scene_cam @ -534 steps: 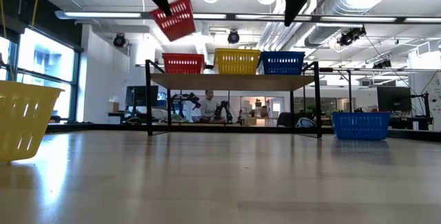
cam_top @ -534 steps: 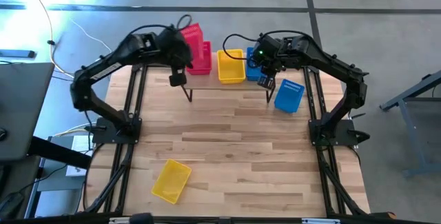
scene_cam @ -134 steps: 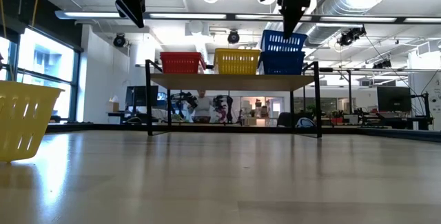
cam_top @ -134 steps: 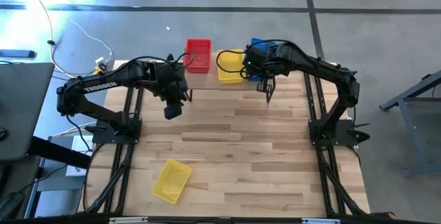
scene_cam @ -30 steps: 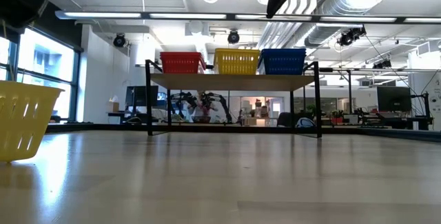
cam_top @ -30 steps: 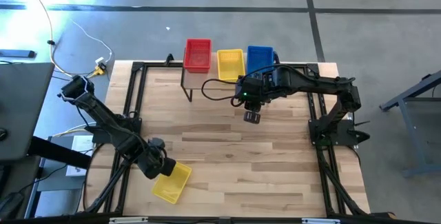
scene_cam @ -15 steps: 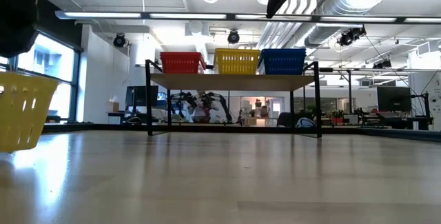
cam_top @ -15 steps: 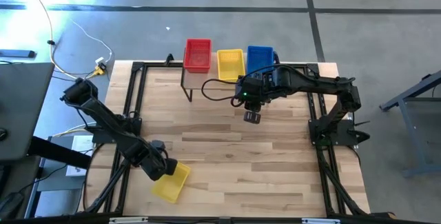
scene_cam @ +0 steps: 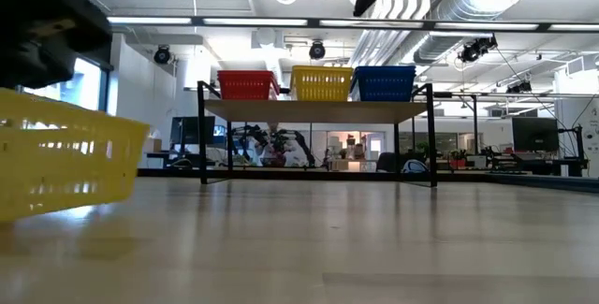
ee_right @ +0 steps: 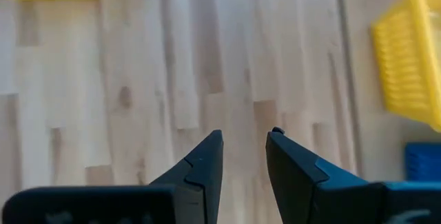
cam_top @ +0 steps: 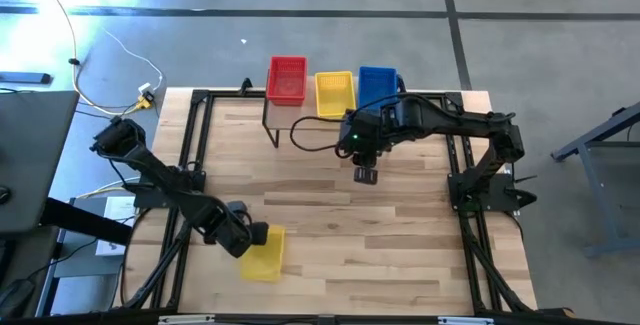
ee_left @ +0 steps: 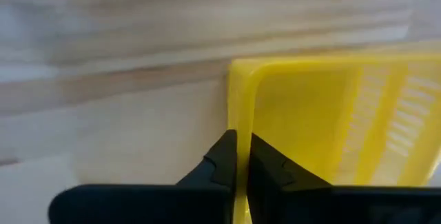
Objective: Stack baskets on shelf by color
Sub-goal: Stack the yellow bin on top of the yellow bins on the shelf
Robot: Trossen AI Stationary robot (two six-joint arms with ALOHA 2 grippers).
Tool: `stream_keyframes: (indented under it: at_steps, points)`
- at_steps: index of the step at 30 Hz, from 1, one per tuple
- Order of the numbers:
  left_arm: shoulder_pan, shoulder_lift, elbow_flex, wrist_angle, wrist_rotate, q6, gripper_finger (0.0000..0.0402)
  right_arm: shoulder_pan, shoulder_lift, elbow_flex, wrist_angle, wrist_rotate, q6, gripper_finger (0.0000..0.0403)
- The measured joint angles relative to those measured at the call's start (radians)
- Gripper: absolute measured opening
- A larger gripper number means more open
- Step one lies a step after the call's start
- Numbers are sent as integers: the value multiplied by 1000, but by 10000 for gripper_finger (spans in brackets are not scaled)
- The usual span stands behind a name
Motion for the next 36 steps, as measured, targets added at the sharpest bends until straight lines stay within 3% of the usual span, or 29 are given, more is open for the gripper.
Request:
stream_keyframes:
  at_steps: [5, 11, 18, 25, 36]
  points:
    - [70, -1, 0, 24, -26, 18, 10, 26, 0, 0, 45, -89, -71, 99]
    - [181, -6, 35, 47, -69, 145, 5, 76, 0, 0, 80, -209, -182, 99]
    - [351, -6, 103, 46, -69, 388, 3, 134, 0, 0, 104, -209, -303, 99]
    - [486, -6, 184, 45, -65, 589, 3, 184, 0, 0, 119, -143, -401, 99]
    - [588, -6, 279, 44, -64, 702, 3, 205, 0, 0, 288, -122, -375, 99]
